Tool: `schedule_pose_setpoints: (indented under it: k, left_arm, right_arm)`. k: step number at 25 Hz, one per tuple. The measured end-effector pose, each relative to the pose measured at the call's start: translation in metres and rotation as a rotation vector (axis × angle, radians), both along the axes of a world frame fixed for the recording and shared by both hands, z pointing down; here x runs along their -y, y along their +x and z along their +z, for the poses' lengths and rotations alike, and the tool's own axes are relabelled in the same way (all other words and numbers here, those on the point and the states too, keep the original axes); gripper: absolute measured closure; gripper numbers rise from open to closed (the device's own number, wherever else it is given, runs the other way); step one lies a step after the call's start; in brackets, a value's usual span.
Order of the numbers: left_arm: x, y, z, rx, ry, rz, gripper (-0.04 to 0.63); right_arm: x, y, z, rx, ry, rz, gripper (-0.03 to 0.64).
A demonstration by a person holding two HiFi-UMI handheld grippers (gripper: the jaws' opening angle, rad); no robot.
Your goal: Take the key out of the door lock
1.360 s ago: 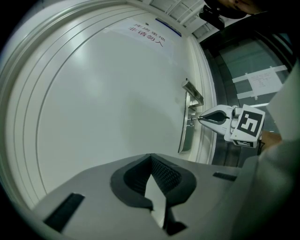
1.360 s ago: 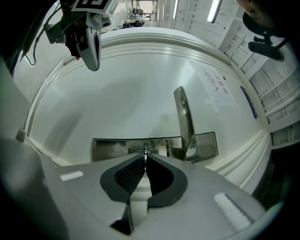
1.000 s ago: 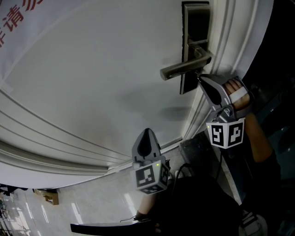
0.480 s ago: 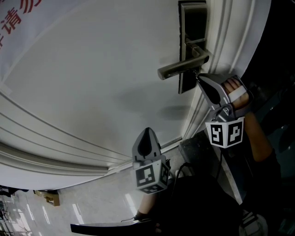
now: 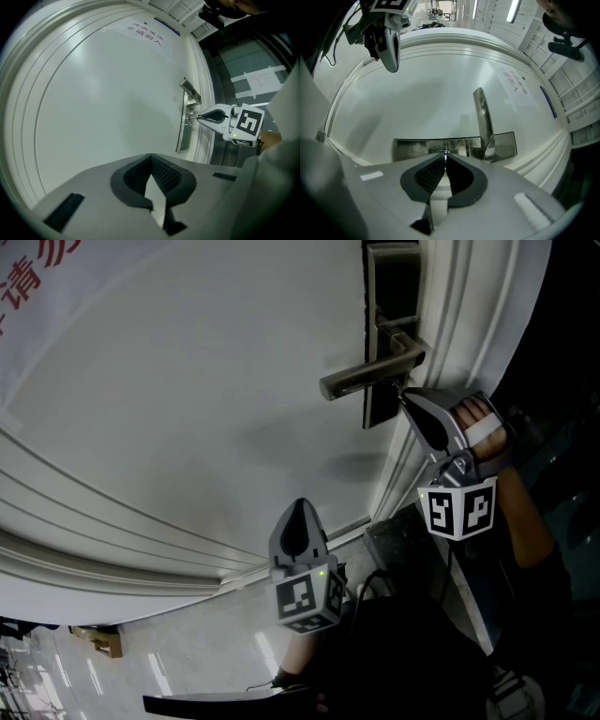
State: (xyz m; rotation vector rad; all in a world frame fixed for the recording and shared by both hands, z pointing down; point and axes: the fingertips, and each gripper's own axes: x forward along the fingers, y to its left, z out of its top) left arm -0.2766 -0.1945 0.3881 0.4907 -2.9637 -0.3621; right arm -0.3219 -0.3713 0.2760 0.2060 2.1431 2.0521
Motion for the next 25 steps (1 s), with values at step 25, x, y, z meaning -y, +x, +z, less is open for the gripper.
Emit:
schedule_pose_setpoints:
  k: [25]
  left_arm:
    - [0.0017, -0.0024, -0.0013, 0.0, 0.017, 0.007, 0.595]
  right_arm:
    - [0.0012, 0.0037, -0.0004, 0.005, 0.01, 0.004, 0.604]
